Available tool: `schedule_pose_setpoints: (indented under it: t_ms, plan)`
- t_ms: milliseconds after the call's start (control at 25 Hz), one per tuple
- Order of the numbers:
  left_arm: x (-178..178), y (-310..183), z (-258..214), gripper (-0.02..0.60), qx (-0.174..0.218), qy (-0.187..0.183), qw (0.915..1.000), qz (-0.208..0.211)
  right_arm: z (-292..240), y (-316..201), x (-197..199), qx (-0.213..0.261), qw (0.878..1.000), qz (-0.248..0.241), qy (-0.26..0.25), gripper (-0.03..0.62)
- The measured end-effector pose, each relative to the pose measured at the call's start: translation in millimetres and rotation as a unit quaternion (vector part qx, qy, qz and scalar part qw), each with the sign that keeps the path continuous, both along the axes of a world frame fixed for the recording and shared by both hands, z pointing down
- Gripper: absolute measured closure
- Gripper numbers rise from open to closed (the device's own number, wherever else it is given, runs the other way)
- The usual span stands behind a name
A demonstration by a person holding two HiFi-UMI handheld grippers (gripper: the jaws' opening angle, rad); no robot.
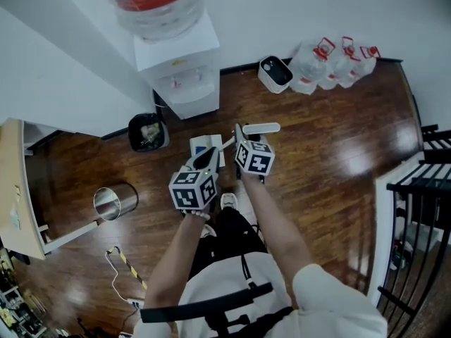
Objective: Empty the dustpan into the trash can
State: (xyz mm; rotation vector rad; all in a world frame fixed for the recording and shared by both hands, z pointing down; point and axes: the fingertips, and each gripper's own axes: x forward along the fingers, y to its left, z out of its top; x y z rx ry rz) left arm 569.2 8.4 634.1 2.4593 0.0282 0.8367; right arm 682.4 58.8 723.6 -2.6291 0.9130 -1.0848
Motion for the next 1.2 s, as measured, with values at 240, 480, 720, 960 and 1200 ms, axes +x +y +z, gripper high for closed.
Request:
schedule_pose_setpoints:
  t_ms: [240, 480, 720, 960, 1200]
  plan:
    - [-7.5, -17.7, -15.0, 0.583, 0.008, 0.013, 0.9994, -0.03, -26.0, -31.7, -18.9, -0.013, 0.999, -0.052, 0.009, 0.454]
    - [-46.3, -63.3, -36.5, 0.583, 0.026, 0.027, 0.9959, -0.083, -67.4, -81.2, -56.5, -0.015, 0.993, -0.115, 0.031, 0.454]
    - [-120.5, -109.9, -66.5, 0.583, 0.043, 0.043, 0.9896, -0.13, -109.2, -125.9, -121.6, -0.02, 0.985, -0.167, 0.044, 0.454]
    - [-216.3, -167.6, -78.3, 0.583, 0.063, 0.028, 0.9751, -0.211, -156.5, -181.2, -186.9, -0.013, 0.973, -0.226, 0.052, 0.454]
    - [-315.8, -219.8, -90.6, 0.583, 0.066, 0.042, 0.9578, -0.277, -210.5, -252.6, -273.9, -0.005, 0.952, -0.301, 0.062, 0.456]
